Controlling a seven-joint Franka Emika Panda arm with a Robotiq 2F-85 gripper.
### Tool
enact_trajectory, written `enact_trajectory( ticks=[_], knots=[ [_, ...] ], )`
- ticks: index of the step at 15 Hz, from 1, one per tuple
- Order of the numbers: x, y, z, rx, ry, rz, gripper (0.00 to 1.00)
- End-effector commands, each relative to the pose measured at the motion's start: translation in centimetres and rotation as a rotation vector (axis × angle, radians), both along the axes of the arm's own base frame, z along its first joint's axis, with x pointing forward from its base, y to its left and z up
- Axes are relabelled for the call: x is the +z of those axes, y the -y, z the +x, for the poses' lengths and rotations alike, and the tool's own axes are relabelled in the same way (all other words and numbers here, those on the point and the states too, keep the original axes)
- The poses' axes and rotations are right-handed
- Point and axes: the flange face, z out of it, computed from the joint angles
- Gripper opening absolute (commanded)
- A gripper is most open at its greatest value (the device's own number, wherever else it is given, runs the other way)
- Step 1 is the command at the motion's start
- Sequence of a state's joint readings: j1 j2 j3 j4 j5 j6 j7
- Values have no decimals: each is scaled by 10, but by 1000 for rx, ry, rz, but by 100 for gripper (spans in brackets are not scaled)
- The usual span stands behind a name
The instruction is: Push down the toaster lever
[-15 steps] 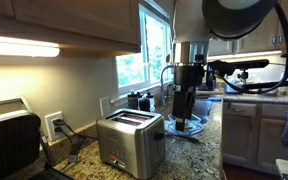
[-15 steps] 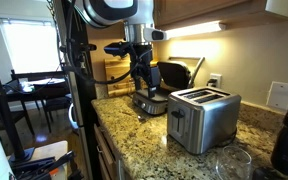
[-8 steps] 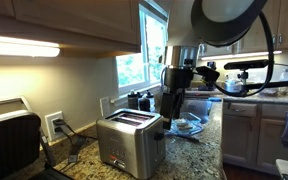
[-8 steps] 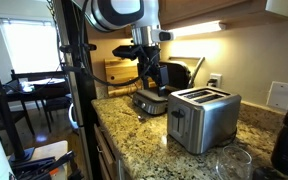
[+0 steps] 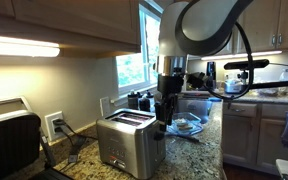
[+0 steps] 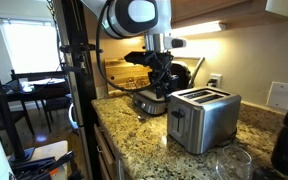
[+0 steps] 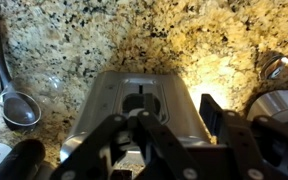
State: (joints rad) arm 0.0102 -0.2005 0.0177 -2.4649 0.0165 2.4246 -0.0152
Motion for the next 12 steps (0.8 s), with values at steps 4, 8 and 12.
enact_trajectory(
  ticks=[4,8,12],
  knots=[
    [-5,33,22,-48,22,-5,5],
    [-14,33,26,-52,2,-1,0],
    [-24,34,27,-53,-12,2,4]
  ],
)
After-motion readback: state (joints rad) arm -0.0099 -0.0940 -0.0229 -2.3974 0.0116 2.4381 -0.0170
